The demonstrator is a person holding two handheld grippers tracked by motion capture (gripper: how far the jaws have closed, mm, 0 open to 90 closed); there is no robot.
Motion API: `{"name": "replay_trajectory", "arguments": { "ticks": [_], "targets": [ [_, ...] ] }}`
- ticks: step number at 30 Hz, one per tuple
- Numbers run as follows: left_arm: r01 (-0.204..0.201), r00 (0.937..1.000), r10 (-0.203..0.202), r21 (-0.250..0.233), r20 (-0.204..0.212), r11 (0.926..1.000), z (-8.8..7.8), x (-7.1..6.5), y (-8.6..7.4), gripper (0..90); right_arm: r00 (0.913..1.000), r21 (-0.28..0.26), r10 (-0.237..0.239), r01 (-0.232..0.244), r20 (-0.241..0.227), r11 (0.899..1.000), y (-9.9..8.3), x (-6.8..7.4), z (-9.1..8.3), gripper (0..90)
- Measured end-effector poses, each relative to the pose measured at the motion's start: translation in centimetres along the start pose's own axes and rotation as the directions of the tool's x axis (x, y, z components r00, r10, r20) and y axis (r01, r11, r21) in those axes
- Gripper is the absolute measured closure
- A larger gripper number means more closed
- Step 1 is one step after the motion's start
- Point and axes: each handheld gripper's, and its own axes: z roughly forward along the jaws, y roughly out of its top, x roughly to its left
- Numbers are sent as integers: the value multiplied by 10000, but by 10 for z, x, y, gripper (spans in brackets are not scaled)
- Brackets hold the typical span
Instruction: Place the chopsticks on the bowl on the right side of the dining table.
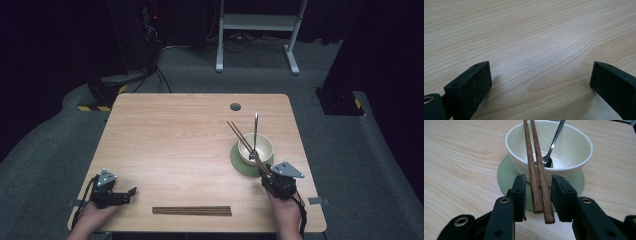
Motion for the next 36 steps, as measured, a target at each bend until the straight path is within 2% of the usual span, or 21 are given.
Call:
{"name": "replay_trajectory", "arguments": {
  "ticks": [4,6,8,14,18,21,25,30,34,36],
  "targets": [
    [-34,10000,34,1,8,10000,0,0,0,36,9998,14,-211,211,48,9998,0,2,1,666],
    [-29,10000,29,3,-5,10000,0,0,0,36,9999,42,-169,169,-21,9998,0,1,2,732],
    [-30,10000,30,4,-7,10000,0,0,0,37,9997,57,-241,241,-68,9997,0,1,2,758],
    [46,10000,-46,48,-27,10000,-1,1,1,51,9994,38,-281,282,-222,9996,1,0,-2,759],
    [118,9999,-116,247,-99,9996,-1,1,4,65,9988,68,-324,327,-378,9994,1,1,-3,759],
    [396,9992,-397,202,62,9990,-1,1,12,88,9974,80,-372,377,-619,9993,0,1,-5,759],
    [620,9977,-608,-389,301,9973,-6,-9,29,107,9956,172,-428,444,-830,9989,-1,4,-8,757],
    [213,9989,-177,-827,444,9963,0,-31,65,107,9953,134,-426,440,-867,9989,1,3,-9,702],
    [-89,9983,143,-956,569,9954,16,-53,98,108,9969,161,-295,307,-723,9994,0,0,-9,664],
    [-429,9964,494,-938,684,9947,26,-67,114,111,9975,108,-192,200,-682,9997,0,-1,-10,675]
  ]
}}
